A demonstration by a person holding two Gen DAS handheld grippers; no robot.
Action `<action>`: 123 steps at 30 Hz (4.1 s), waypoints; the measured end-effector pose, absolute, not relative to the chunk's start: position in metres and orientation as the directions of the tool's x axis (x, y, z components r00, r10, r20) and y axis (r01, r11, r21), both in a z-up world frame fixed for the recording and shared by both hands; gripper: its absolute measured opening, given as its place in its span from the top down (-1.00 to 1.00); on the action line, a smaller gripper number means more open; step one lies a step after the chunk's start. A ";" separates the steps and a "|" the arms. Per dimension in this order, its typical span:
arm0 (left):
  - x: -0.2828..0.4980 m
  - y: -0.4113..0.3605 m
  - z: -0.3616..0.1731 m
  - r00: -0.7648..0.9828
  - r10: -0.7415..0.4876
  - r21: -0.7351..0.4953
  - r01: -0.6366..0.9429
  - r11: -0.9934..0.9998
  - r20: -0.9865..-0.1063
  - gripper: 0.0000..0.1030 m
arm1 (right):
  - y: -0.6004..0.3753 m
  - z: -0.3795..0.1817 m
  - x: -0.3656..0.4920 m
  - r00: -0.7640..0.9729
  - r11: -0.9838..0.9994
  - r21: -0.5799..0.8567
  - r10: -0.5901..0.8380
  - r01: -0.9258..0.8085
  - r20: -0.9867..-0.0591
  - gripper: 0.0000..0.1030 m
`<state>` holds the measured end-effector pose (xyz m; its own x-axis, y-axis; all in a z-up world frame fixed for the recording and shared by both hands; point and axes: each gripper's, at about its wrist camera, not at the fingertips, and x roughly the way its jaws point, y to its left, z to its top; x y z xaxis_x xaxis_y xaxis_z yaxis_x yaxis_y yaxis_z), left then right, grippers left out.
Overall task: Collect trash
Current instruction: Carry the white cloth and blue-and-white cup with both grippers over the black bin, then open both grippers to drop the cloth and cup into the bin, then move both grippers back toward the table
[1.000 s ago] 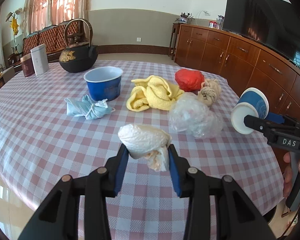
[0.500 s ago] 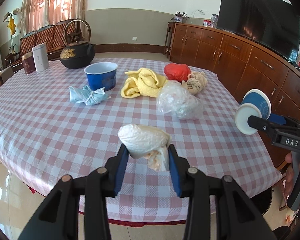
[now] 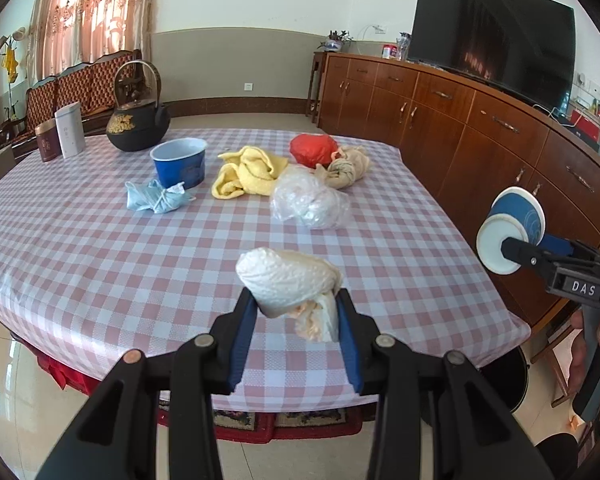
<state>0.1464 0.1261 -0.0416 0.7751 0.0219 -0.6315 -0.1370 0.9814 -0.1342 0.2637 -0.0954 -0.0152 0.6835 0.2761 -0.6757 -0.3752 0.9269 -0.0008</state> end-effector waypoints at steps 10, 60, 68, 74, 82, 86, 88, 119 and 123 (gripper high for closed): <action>0.140 0.059 -0.030 0.787 -0.112 -0.151 0.024 0.988 -0.607 0.21 | -0.176 -0.008 0.218 0.719 0.974 -0.009 0.162 -0.228 -0.676 -0.77; 0.215 -0.203 -0.147 0.443 -0.432 -0.176 0.509 0.843 -0.785 0.21 | -0.379 -0.149 0.206 0.537 0.992 -0.032 0.038 -0.120 -0.843 -0.77; 0.238 -0.229 -0.195 0.329 -0.458 -0.236 0.535 0.811 -0.826 0.12 | -0.380 -0.217 0.233 0.424 0.958 -0.038 0.091 -0.286 -0.901 -0.78; 0.245 -0.238 -0.213 0.322 -0.427 -0.235 0.495 0.837 -0.845 -0.66 | -0.405 -0.247 0.240 0.396 0.974 -0.068 0.023 -0.214 -0.918 -1.00; 0.238 -0.237 -0.202 0.401 -0.352 -0.144 0.464 0.874 -0.846 -0.91 | -0.428 -0.234 0.232 0.446 0.994 -0.078 -0.037 -0.073 -0.894 -1.00; 0.229 -0.239 -0.184 0.424 -0.359 -0.132 0.476 0.869 -0.831 -0.91 | -0.432 -0.219 0.225 0.477 0.997 -0.076 -0.051 -0.033 -0.878 -1.00; 0.228 -0.236 -0.178 0.431 -0.369 -0.134 0.485 0.864 -0.823 -0.91 | -0.432 -0.210 0.220 0.490 0.997 -0.079 -0.058 -0.022 -0.870 -1.00; 0.172 -0.126 -0.062 0.681 -0.268 -0.064 0.309 0.949 -0.681 -0.91 | -0.333 -0.085 0.185 0.662 0.992 -0.049 0.043 -0.120 -0.748 -1.00; 0.168 -0.094 -0.053 0.716 -0.202 -0.050 0.228 0.972 -0.668 -0.91 | -0.301 -0.077 0.191 0.664 0.984 -0.037 0.088 -0.172 -0.742 -1.00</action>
<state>0.1676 -0.0937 -0.0529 0.7159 -0.2024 -0.6682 0.2282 0.9723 -0.0500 0.1908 -0.3013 -0.0772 0.6642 0.0878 -0.7423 -0.1718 0.9844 -0.0372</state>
